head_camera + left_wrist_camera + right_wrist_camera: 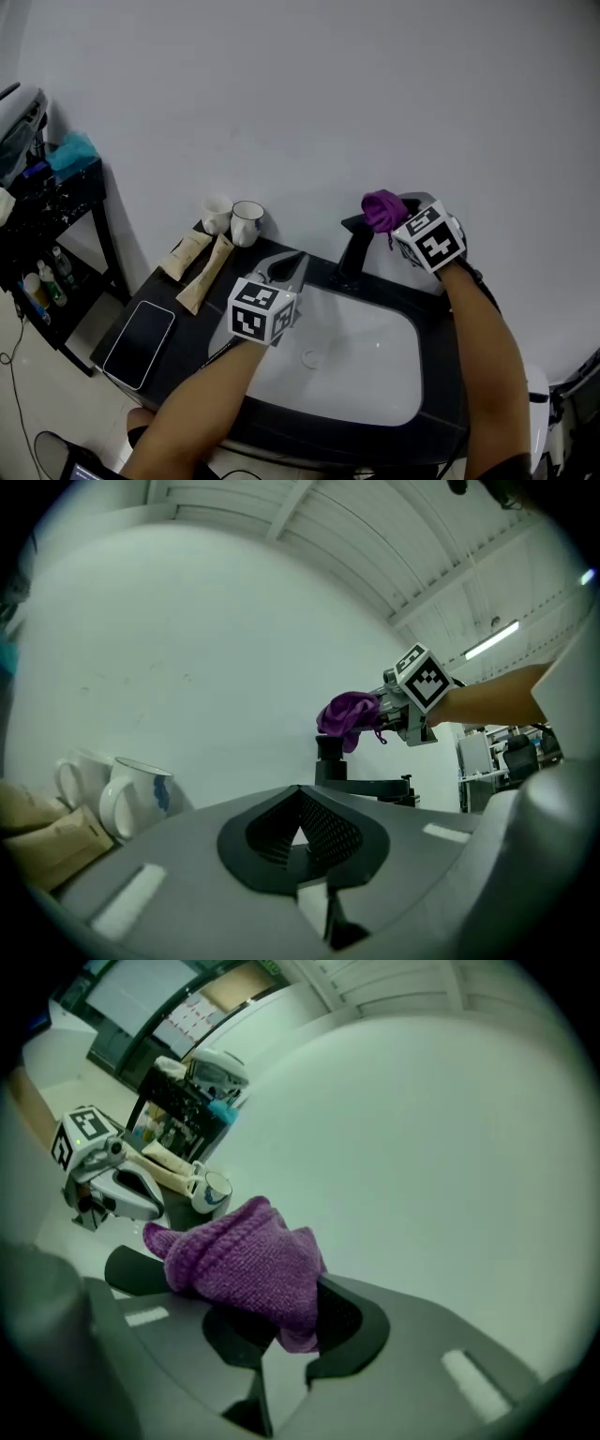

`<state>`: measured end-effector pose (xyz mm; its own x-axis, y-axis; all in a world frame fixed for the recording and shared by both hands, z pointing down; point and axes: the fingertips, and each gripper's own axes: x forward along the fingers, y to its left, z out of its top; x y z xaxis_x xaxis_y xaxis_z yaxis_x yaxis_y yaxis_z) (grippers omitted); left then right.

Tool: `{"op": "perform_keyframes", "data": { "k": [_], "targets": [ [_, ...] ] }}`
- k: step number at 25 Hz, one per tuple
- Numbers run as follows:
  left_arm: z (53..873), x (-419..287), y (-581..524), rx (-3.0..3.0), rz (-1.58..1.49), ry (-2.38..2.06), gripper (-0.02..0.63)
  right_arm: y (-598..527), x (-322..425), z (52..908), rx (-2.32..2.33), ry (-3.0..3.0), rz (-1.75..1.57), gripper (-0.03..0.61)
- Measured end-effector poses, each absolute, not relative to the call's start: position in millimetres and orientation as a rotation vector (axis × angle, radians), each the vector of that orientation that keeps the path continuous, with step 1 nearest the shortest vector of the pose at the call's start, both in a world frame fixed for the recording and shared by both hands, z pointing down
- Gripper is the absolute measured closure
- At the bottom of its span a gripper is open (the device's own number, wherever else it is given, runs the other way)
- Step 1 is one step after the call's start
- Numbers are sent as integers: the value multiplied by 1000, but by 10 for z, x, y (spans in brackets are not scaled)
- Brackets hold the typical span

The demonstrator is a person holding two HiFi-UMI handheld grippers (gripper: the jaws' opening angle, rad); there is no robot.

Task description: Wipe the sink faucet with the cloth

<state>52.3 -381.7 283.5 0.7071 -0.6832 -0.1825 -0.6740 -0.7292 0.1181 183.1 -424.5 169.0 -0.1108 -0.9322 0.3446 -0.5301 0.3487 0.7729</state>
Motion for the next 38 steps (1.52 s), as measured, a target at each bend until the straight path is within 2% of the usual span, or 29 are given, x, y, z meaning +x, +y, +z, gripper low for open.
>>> {"op": "perform_keyframes", "data": {
  "k": [6, 18, 38],
  "targets": [
    [2844, 402, -3912, 2814, -355, -1182, 598, -4471, 1847, 1769, 1246, -1678, -529, 521],
    [2724, 596, -3730, 2950, -352, -1137, 600, -4562, 1812, 1995, 1113, -1624, -423, 528],
    [2800, 699, -3674, 3002, -258, -1100, 598, -4240, 1493, 2078, 953, -1602, -480, 532]
  ]
}}
